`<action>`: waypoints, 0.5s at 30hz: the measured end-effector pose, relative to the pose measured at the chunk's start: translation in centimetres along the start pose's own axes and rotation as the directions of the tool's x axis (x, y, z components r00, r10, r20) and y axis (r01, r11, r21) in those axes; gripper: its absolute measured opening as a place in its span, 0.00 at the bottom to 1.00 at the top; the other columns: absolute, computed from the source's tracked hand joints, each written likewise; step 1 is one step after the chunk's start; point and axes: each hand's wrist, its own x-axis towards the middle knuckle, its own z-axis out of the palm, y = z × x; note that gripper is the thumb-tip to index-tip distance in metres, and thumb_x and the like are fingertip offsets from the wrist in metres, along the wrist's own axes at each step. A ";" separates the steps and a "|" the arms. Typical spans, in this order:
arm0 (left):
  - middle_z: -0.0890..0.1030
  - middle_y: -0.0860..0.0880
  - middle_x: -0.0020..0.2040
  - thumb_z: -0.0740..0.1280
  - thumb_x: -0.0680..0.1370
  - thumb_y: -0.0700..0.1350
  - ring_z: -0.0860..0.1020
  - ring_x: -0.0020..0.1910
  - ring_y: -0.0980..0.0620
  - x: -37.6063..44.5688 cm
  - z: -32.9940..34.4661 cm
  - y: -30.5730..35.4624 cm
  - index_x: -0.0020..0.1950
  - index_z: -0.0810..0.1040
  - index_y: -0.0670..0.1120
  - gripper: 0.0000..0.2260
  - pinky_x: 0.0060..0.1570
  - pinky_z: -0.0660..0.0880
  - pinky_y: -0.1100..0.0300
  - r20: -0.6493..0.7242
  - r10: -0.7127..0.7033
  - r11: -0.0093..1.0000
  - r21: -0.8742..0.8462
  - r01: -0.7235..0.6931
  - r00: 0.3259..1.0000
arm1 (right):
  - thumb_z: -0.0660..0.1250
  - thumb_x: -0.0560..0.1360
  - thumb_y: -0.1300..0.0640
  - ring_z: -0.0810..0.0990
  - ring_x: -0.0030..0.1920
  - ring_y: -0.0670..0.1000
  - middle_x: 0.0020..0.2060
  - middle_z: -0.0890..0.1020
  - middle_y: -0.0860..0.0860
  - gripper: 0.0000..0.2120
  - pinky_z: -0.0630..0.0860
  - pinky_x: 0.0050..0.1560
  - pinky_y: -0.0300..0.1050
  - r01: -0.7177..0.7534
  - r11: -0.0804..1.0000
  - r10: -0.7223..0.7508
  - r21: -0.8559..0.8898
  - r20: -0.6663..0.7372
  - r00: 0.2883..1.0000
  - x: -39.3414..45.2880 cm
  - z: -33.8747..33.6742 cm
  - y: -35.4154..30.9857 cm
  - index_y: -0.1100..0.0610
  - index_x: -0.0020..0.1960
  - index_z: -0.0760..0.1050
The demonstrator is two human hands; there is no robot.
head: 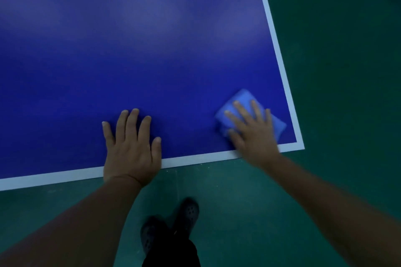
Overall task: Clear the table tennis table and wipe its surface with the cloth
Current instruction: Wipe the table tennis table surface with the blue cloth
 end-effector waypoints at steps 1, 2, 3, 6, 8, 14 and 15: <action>0.64 0.38 0.75 0.50 0.80 0.56 0.57 0.77 0.38 0.0 0.0 0.0 0.73 0.69 0.40 0.28 0.74 0.46 0.32 -0.001 0.001 1.000 0.005 -0.001 1.000 | 0.49 0.81 0.39 0.55 0.79 0.61 0.78 0.63 0.48 0.26 0.53 0.73 0.72 -0.138 0.990 0.138 -0.012 0.011 0.990 0.0 -0.3 2.1 0.43 0.77 0.63; 0.64 0.38 0.75 0.50 0.80 0.56 0.57 0.77 0.38 0.1 0.0 0.1 0.73 0.69 0.40 0.28 0.74 0.47 0.31 0.000 0.004 1.000 0.010 -0.004 1.000 | 0.47 0.80 0.39 0.52 0.79 0.59 0.79 0.60 0.46 0.27 0.50 0.74 0.70 -0.282 0.960 0.282 0.002 0.029 0.959 0.2 -0.6 3.6 0.43 0.78 0.61; 0.64 0.38 0.75 0.50 0.80 0.56 0.57 0.77 0.38 0.0 0.0 0.1 0.73 0.69 0.40 0.29 0.74 0.47 0.31 0.001 0.007 1.000 0.012 -0.007 1.000 | 0.45 0.80 0.39 0.49 0.80 0.57 0.80 0.57 0.45 0.28 0.46 0.76 0.68 -0.417 0.908 0.417 0.031 0.027 0.909 0.5 -0.9 4.4 0.43 0.79 0.59; 0.64 0.38 0.75 0.50 0.80 0.56 0.57 0.77 0.38 -0.1 0.0 0.1 0.72 0.69 0.40 0.28 0.73 0.47 0.31 -0.005 0.011 1.000 0.006 -0.011 1.000 | 0.45 0.80 0.39 0.46 0.80 0.58 0.80 0.53 0.43 0.29 0.44 0.75 0.69 -0.680 0.721 0.684 0.136 0.017 0.729 2.5 -1.1 1.9 0.42 0.80 0.56; 0.65 0.37 0.75 0.49 0.80 0.56 0.57 0.77 0.38 -0.1 0.0 0.1 0.72 0.69 0.39 0.28 0.73 0.48 0.30 -0.011 0.013 1.000 0.004 -0.013 1.000 | 0.48 0.79 0.40 0.53 0.79 0.62 0.79 0.59 0.46 0.28 0.48 0.74 0.73 -0.598 0.789 0.611 0.142 -0.072 0.789 3.2 -0.3 -3.0 0.42 0.78 0.61; 0.64 0.38 0.75 0.50 0.79 0.57 0.56 0.77 0.38 0.0 0.0 0.1 0.73 0.69 0.40 0.29 0.74 0.47 0.31 -0.017 0.010 1.000 0.011 -0.010 1.000 | 0.52 0.81 0.40 0.56 0.79 0.62 0.77 0.65 0.47 0.24 0.50 0.75 0.70 0.057 0.998 -0.057 0.019 0.004 0.998 -0.7 0.7 -5.8 0.42 0.76 0.64; 0.63 0.38 0.75 0.50 0.79 0.57 0.56 0.77 0.38 0.0 0.0 0.1 0.73 0.68 0.40 0.29 0.74 0.46 0.32 -0.011 0.012 1.000 0.016 -0.012 1.000 | 0.51 0.81 0.40 0.56 0.79 0.61 0.77 0.64 0.47 0.25 0.51 0.74 0.70 0.015 1.000 -0.015 0.000 0.006 1.000 -0.9 0.6 -3.1 0.42 0.76 0.63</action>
